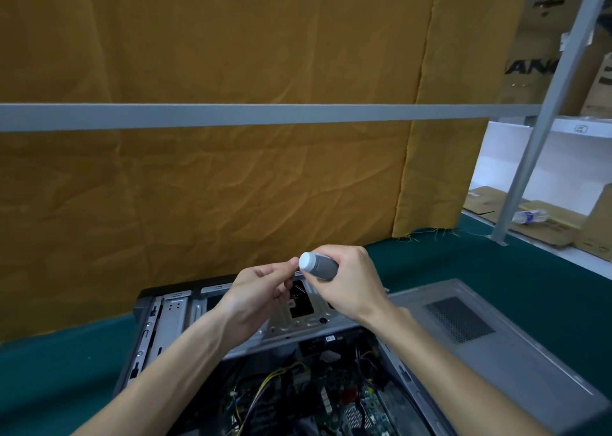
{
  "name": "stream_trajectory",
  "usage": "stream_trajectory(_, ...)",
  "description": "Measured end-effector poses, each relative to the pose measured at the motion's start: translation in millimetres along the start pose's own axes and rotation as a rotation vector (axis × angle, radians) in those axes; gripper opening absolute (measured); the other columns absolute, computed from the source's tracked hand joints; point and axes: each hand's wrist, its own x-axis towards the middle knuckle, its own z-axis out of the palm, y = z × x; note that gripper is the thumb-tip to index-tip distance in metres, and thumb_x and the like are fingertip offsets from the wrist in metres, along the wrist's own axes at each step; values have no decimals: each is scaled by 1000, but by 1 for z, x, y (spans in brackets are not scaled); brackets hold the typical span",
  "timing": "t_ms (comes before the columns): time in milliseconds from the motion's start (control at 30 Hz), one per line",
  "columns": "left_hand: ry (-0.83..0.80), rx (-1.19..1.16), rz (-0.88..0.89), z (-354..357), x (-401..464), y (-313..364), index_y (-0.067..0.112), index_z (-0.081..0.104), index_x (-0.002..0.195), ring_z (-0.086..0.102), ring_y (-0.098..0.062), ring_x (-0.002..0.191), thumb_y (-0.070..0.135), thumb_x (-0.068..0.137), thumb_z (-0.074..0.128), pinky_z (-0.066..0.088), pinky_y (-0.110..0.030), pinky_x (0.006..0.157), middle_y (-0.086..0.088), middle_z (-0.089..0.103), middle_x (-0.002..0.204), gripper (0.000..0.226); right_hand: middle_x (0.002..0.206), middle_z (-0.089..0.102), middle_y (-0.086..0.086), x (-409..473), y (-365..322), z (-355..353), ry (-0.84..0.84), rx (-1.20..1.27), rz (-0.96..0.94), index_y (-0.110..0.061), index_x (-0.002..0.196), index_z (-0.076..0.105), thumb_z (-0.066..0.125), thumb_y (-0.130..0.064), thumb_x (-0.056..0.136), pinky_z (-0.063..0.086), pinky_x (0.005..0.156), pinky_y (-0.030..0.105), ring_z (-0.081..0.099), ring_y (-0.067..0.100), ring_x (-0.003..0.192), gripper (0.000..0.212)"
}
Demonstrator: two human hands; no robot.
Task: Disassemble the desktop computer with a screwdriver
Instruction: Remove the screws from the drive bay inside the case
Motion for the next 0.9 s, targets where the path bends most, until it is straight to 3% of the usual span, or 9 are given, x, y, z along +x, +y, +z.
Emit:
stream_trajectory(100,52,27,-5,4,1,-8,2,72,97,46,-10,61,43,61,82,41,-23,63,-8,48,80,56,84,74,-10,-2,0,1,19,-31,-45,-21,93,78,73,-17,86,53,63,40,68,14,76,9)
stream_trajectory(267,126,53,-8,9,0,-18,12,82,88,44,-9,54,29,91,73,34,-27,53,1,48,64,20,77,71,-5,-6,2,4,28,-195,-76,-20,85,76,72,-15,80,50,58,37,64,20,69,9)
stream_trajectory(433,210,224,88,16,-2,-20,18,82,87,46,-11,53,28,99,63,38,-25,46,3,56,63,23,66,64,-3,-5,-1,7,19,-355,-84,-22,74,69,72,-24,78,40,52,31,57,21,61,5)
stream_trajectory(533,192,498,320,12,0,-21,26,80,94,55,-16,64,39,102,55,44,-30,62,4,63,78,30,57,55,-6,-1,13,-2,34,-329,54,-23,64,59,72,-30,77,36,48,30,50,15,54,20)
stream_trajectory(600,238,991,605,2,2,-25,29,75,113,57,-11,100,39,103,52,46,-30,89,10,63,108,27,50,50,-8,6,40,-15,110,-276,241,-21,59,52,74,-30,75,31,45,27,42,8,47,29)
stream_trajectory(667,178,1365,749,-9,6,-31,25,63,134,42,-14,130,39,103,49,36,-31,109,9,53,134,36,46,47,-12,11,77,-30,143,-232,457,-20,56,49,79,-29,75,30,47,22,38,6,44,37)
stream_trajectory(800,52,1387,479,-22,16,-38,29,39,153,20,-12,146,51,105,34,21,-33,120,11,36,155,53,60,59,-7,-4,153,-39,60,-296,792,-21,62,53,81,-28,80,36,52,23,54,12,54,33)
stream_trajectory(900,45,1425,469,-25,19,-41,30,35,154,20,-11,147,55,104,33,20,-33,120,13,34,157,56,79,68,-1,-20,196,-33,-44,-386,912,-23,83,67,78,-29,83,45,64,28,66,21,74,12)
